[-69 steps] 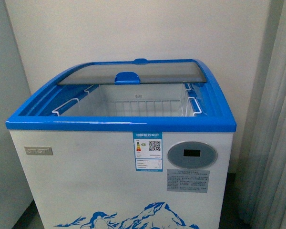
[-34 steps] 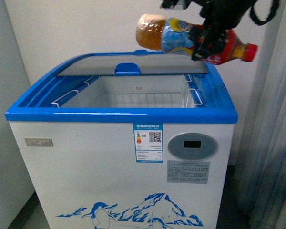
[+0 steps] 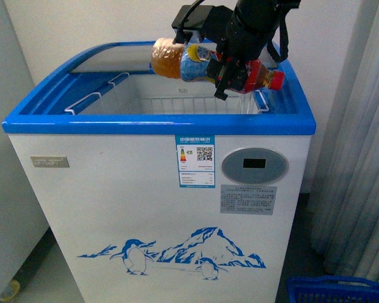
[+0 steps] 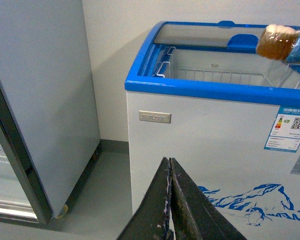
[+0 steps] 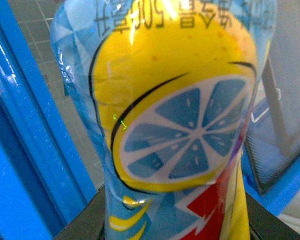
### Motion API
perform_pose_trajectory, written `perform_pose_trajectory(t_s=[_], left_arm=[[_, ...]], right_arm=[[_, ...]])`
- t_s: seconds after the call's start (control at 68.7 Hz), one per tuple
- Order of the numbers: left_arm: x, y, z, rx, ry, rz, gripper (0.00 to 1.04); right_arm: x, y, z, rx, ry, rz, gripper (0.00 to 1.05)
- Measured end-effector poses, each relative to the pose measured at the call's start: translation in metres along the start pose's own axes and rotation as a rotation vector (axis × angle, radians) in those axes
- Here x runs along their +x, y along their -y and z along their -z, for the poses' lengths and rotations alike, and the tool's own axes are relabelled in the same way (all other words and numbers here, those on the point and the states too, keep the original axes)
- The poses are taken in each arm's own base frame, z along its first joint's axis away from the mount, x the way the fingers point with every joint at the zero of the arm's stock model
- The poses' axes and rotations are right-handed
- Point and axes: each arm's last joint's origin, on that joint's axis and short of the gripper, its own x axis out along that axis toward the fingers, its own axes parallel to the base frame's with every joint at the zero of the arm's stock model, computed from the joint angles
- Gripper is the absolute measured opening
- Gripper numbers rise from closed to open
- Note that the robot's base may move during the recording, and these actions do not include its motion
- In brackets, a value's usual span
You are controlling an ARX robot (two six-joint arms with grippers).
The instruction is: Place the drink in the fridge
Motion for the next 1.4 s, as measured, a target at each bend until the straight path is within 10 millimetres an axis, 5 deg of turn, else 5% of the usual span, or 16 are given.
perform_pose_trajectory(t_s=[0.218, 0.437, 0.568, 0.641, 0.845, 1.034, 1.209, 1.398], left_arm=[[-0.005, 0.000, 0.000, 0.000, 0.001, 0.000, 0.03], [-0.008, 0.000, 0.000, 0.000, 0.002, 0.000, 0.03], [-0.014, 0.000, 0.004, 0.001, -0.027, 0.001, 0.03], [-0.019, 0.000, 0.004, 0.001, -0.016, 0.000, 0.03], [-0.020, 0.000, 0.003, 0.001, -0.004, 0.000, 0.03], [-0.020, 0.000, 0.003, 0.001, -0.005, 0.000, 0.03], [-0.020, 0.000, 0.003, 0.001, -0.005, 0.000, 0.03], [-0.020, 0.000, 0.003, 0.001, -0.005, -0.001, 0.03]], right_arm=[[0.013, -0.016, 0.003, 0.013, 0.020, 0.021, 0.41], [0.014, -0.027, 0.002, 0.039, 0.044, -0.017, 0.75], [-0.002, -0.022, 0.000, 0.086, 0.087, -0.002, 0.98], [-0.016, -0.018, 0.003, 0.130, 0.114, 0.006, 0.97], [-0.093, -0.005, 0.026, 0.376, 0.192, 0.042, 0.97], [-0.205, -0.001, 0.088, 0.825, 0.055, 0.113, 0.97], [-0.310, -0.046, 0.146, 1.170, -0.094, 0.032, 0.97], [-0.389, -0.089, 0.170, 1.306, -0.101, 0.038, 0.96]])
